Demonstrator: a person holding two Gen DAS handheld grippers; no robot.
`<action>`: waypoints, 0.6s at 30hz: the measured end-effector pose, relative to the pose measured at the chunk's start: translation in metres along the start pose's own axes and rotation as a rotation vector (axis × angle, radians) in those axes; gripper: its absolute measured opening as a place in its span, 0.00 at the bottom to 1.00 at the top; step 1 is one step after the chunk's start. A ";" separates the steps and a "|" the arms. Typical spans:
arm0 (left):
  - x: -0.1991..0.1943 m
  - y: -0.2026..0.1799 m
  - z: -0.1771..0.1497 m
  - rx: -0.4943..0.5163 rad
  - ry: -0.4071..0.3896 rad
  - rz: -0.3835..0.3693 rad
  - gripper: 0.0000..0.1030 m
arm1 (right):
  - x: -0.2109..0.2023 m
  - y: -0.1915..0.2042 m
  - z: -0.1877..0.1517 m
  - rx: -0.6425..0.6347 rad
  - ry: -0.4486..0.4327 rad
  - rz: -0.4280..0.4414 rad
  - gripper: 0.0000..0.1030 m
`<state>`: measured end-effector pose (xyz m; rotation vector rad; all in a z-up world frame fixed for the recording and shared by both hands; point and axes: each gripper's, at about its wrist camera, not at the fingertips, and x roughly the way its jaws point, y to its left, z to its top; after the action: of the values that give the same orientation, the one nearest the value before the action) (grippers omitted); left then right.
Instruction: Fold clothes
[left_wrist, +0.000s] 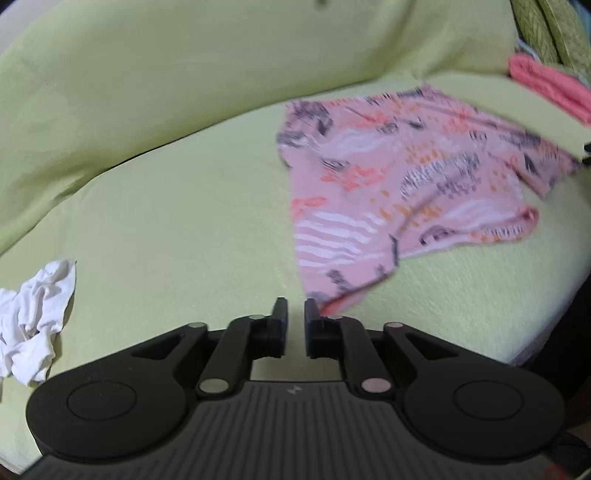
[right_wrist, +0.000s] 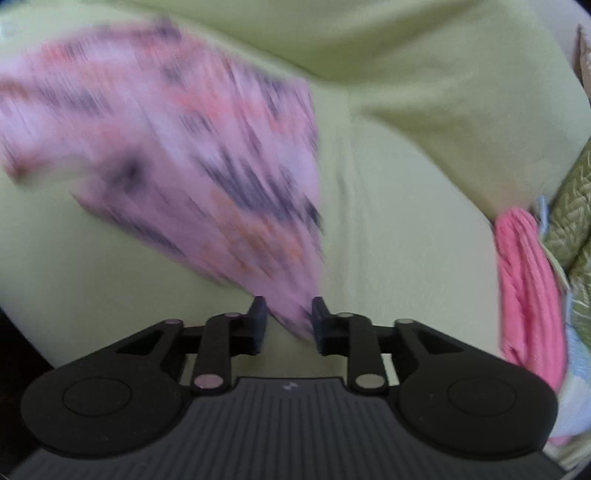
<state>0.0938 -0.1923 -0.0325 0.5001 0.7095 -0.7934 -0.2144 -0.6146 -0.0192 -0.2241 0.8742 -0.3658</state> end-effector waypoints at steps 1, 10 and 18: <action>0.000 0.009 0.003 -0.012 -0.004 -0.016 0.28 | -0.011 0.014 0.009 0.013 -0.052 0.038 0.25; 0.021 0.080 0.049 -0.094 -0.102 -0.103 0.29 | -0.043 0.212 0.086 -0.289 -0.319 0.316 0.30; 0.004 -0.002 0.039 0.314 -0.170 -0.333 0.31 | -0.017 0.224 0.058 -0.435 -0.176 0.141 0.30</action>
<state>0.1093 -0.2205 -0.0101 0.5963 0.5172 -1.2563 -0.1294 -0.4006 -0.0467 -0.5846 0.7822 -0.0186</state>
